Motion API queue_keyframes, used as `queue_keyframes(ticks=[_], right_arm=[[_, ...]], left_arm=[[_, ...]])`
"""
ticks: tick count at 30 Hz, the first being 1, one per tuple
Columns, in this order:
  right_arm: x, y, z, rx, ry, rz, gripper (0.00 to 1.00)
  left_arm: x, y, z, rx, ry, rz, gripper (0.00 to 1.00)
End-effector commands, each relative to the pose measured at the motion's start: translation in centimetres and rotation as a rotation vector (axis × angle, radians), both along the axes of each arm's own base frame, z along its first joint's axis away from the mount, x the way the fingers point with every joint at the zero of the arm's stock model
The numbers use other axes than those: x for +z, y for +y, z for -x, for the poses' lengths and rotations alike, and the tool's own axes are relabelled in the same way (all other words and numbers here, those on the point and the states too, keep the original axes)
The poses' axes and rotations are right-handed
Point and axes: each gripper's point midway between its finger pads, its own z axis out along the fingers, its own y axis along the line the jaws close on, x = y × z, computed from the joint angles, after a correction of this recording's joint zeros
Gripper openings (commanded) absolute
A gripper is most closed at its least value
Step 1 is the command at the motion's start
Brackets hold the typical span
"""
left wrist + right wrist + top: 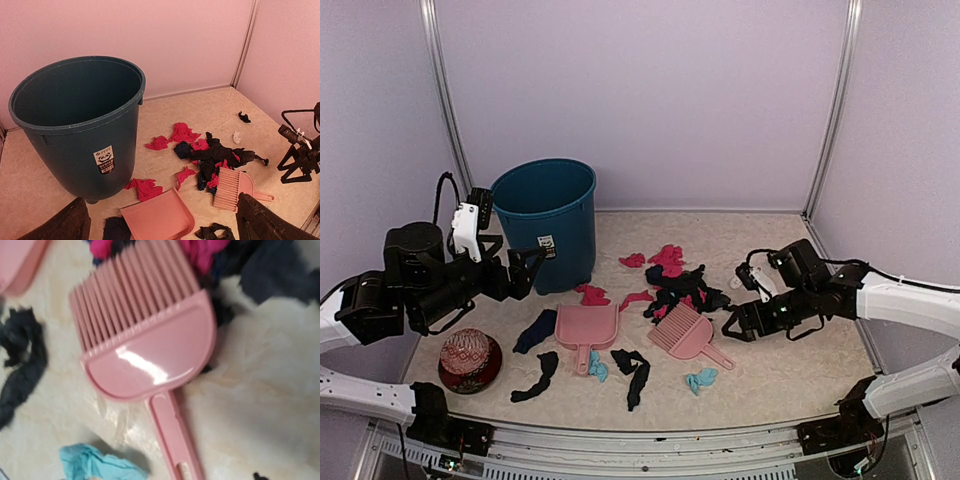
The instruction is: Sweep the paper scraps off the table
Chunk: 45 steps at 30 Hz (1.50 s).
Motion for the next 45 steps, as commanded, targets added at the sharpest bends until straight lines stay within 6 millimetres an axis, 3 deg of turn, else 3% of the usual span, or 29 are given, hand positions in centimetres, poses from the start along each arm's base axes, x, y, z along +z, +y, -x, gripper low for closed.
queue_keyframes(ticks=[1, 10, 17, 34, 45], right_arm=[[-2.4, 0.5, 1.0, 0.011, 0.031, 0.085, 0.76], [-6.1, 2.4, 2.8, 0.127, 0.024, 0.23, 0.71], [-8.3, 2.1, 2.1, 0.109, -0.018, 0.354, 0.63], [-5.8, 4.1, -0.7, 0.07, -0.126, 0.312, 0.58], [-8.6, 4.7, 0.6, 0.135, -0.093, 0.368, 0.5]], left_arm=[[-0.4, 0.3, -0.1, 0.012, 0.014, -0.008, 0.99], [-0.6, -0.1, 0.3, -0.013, 0.024, -0.001, 0.99], [-0.7, -0.2, 0.2, -0.01, 0.026, -0.01, 0.99], [-1.1, -0.2, -0.1, 0.004, 0.028, -0.028, 0.99], [-1.0, 0.0, 0.0, 0.01, 0.026, -0.029, 0.99]])
